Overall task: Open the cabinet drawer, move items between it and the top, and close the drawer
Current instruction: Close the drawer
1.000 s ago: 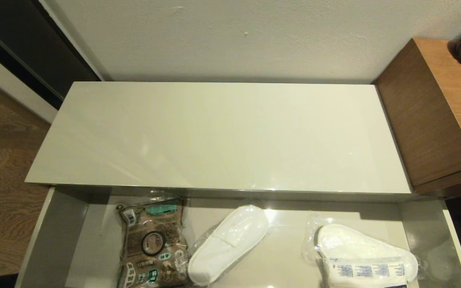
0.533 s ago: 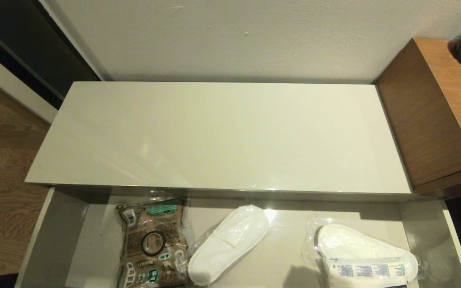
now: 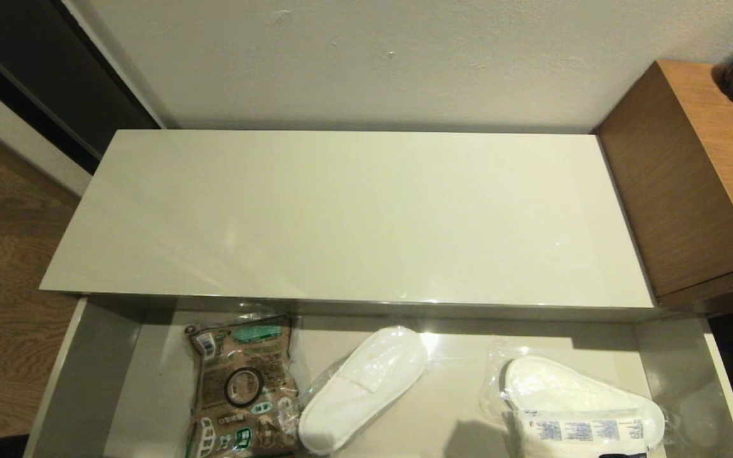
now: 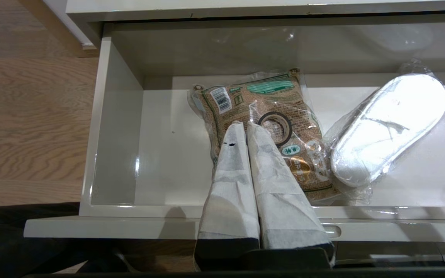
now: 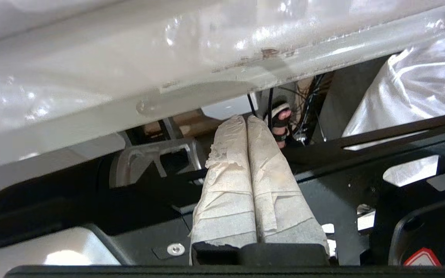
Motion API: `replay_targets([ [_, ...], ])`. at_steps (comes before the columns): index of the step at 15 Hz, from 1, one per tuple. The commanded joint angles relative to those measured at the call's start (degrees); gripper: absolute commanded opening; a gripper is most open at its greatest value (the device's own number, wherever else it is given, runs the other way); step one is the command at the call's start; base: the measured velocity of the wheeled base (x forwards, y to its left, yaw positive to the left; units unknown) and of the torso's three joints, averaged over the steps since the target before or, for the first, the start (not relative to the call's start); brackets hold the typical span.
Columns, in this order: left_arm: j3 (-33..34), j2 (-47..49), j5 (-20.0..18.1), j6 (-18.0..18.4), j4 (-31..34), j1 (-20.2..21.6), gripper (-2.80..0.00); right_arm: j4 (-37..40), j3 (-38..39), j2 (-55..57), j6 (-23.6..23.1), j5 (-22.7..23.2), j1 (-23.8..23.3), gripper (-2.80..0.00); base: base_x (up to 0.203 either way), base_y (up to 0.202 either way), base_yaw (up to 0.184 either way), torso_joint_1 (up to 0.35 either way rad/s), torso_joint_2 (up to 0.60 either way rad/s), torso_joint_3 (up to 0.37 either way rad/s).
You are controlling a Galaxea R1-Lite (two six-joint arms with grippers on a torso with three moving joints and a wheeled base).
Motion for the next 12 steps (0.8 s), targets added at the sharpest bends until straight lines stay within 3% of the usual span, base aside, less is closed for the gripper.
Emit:
replay_targets([
  [1,0.03,0.07,-0.02,0.02,0.0,0.02,-2.8,0.08,-0.02,0.42,0.34,-0.27,-0.16,-2.8,0.0,0.0,0.0,0.0,0.0,0.0],
  [7,-0.03,0.07,-0.02,0.02,0.0,0.02,-2.8,-3.26,-0.04,1.1,3.44,-5.86,-1.27,-2.8,0.0,0.0,0.0,0.0,0.0,0.0],
  [12,0.05,0.07,-0.02,0.02,0.0,0.02,-2.8,0.78,0.23,-9.73,-2.82,-3.5,-1.14,-2.8,0.0,0.0,0.0,0.0,0.0,0.0],
])
